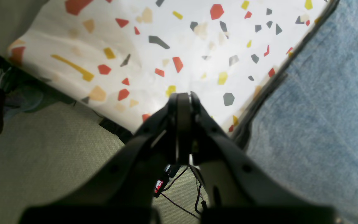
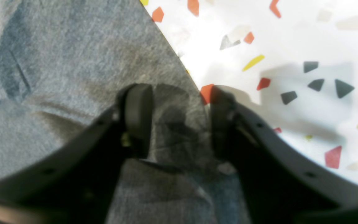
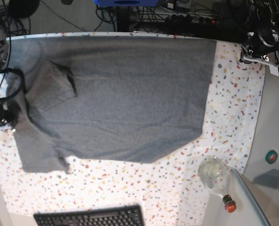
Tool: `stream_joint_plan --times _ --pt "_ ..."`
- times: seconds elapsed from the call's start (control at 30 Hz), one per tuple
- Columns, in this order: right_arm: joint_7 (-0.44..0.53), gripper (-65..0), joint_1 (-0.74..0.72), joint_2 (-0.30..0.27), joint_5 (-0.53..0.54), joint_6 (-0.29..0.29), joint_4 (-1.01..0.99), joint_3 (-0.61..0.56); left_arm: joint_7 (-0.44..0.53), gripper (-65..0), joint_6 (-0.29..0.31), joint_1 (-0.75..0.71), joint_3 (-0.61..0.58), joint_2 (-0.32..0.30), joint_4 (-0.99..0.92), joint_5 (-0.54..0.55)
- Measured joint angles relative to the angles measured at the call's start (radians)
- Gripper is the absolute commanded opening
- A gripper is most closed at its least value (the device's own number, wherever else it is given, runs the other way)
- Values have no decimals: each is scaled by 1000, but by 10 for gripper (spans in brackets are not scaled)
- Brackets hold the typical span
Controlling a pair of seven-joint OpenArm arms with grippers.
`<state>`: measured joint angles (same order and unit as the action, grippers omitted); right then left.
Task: Layout the t-shirt on the table in an organized manner, then fold the t-shirt properly
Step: 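Release the shirt edge and smooth the sleeve with the right gripper, then grasp the shirt's side edge with the left gripper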
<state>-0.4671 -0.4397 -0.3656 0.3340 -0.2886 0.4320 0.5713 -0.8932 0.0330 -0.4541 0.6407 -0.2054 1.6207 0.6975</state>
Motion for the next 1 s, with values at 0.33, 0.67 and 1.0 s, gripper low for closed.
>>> stream_joint_plan --times 0.33,0.67,1.0 --pt "-11 -650 0 13 3 0 0 0 0 -650 0 0 0 0 -1 0" --pt "-185 -650 83 49 -10 2 360 -3 -1 -650 -3 106 -85 -43 -3 -72" --pt "-352 -650 215 139 -13 -3 758 -2 0 -502 1 449 -267 -66 -291 -103"
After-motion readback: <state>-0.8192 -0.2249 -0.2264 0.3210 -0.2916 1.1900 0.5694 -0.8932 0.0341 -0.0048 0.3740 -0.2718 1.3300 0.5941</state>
